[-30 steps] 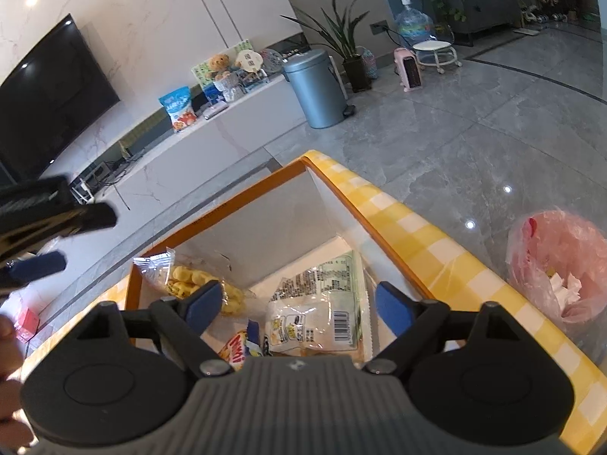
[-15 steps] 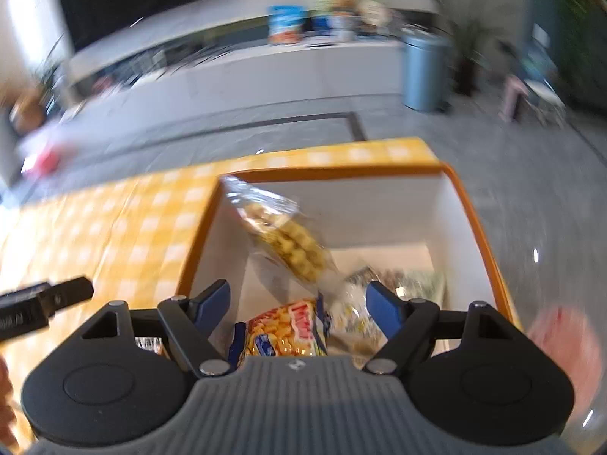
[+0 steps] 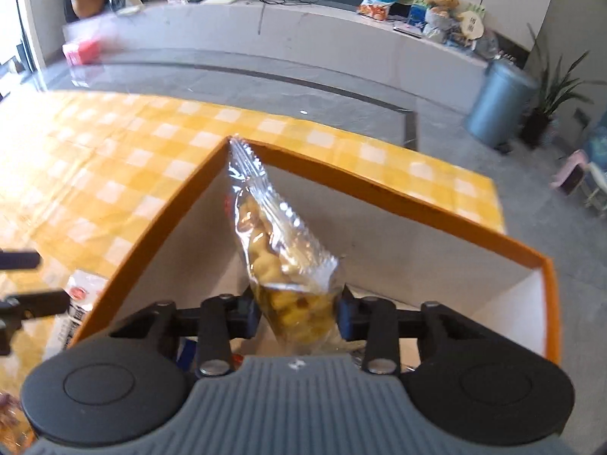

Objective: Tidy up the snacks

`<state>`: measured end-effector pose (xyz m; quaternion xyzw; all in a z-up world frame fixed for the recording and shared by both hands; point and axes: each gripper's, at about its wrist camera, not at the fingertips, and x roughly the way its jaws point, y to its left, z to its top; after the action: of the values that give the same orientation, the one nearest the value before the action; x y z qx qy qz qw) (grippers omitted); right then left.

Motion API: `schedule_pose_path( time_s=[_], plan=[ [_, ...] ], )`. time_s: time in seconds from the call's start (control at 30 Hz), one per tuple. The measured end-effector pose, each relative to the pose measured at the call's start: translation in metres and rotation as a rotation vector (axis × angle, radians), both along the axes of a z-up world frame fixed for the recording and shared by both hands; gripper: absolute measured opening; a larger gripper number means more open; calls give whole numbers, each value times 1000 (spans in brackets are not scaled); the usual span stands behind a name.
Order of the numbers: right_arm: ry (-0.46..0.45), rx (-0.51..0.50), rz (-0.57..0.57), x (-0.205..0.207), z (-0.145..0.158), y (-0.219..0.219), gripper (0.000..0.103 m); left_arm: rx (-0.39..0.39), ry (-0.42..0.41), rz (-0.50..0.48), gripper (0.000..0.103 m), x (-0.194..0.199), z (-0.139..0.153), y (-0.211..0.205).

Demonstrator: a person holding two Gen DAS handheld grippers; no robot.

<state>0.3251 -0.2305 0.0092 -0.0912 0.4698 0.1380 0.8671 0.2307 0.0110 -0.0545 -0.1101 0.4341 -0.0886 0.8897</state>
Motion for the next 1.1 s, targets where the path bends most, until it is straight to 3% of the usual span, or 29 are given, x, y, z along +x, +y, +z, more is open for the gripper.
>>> schedule_pose_path(
  time_s=[0.2, 0.33, 0.43, 0.67, 0.87, 0.9, 0.93, 0.97, 1.0, 1.1],
  plan=[
    [84, 218, -19, 2, 11, -28, 29, -26, 11, 24, 95, 3, 0, 10],
    [356, 537, -307, 16, 8, -76, 29, -58, 38, 60, 95, 6, -2, 19],
    [406, 722, -357, 12, 5, -95, 28, -64, 49, 73, 95, 7, -3, 23],
    [525, 796, -421, 7, -36, -81, 26, -68, 82, 75, 95, 10, -7, 25],
    [539, 839, -585, -2, -56, -69, 29, -79, 95, 85, 95, 12, -8, 29],
    [539, 848, -625, -5, -56, -68, 35, -85, 93, 86, 95, 11, -8, 30],
    [540, 851, -646, -7, -54, -68, 47, -94, 87, 85, 95, 11, -7, 32],
    [542, 858, -638, -10, -51, -65, 55, -102, 78, 85, 95, 9, -5, 33],
    [547, 861, -617, -12, -45, -63, 68, -110, 67, 87, 95, 8, -3, 34],
    [517, 794, -596, -19, -19, -57, 71, -124, 48, 102, 95, 6, 4, 39]
  ],
)
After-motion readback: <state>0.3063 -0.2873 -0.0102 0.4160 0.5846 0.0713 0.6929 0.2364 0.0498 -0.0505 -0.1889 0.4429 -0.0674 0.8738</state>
